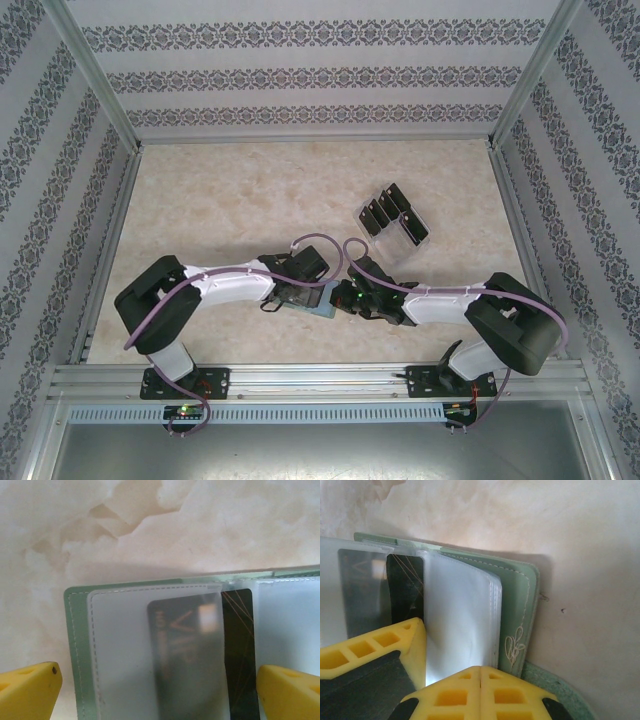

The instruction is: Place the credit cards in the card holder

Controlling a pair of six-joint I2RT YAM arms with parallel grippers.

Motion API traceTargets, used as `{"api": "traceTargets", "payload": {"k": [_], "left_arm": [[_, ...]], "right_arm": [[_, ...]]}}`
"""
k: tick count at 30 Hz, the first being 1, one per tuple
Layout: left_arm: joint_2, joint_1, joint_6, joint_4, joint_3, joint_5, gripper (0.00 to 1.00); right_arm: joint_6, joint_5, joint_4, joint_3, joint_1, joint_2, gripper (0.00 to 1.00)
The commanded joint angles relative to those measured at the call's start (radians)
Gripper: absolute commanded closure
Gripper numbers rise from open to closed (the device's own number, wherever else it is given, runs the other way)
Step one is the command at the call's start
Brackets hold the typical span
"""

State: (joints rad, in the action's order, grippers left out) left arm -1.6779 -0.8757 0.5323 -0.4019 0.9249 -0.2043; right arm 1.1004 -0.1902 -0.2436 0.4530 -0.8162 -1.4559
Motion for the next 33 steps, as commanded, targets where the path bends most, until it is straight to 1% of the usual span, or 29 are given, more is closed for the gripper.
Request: {"api": "traceTargets", "payload": {"k": [1,12,20,27,33], "left_arm": [[0.032,0.013,0.018,-0.067,-0.032,-0.07,0.0],[0.073,0.067,-0.001,-0.068,-0.081,-0.072,0.0],[0.126,0.069,-0.011,-0.067,-0.045,-0.052,0.0],[0.197,0.089,0.01,-0.081,-0.029,-0.049,0.0],[0.221,0.11,0.037,-0.103,-0.059,-0.06,0.0]], "right_arm": [[0.008,0.031,0.029,-0.02,-0.012,-0.018,1.0],[0.008,0.031,0.035,-0.013,-0.009,-0.024,1.0],[-0.015,0.029,0.061,0.014,-0.003,-0.029,1.0],[-0.077,-0.003,0.093,0.056,0.063,-0.07,1.0],[-0.197,-0.043,0.189,0.135,0.139,-0.101,1.0]]}}
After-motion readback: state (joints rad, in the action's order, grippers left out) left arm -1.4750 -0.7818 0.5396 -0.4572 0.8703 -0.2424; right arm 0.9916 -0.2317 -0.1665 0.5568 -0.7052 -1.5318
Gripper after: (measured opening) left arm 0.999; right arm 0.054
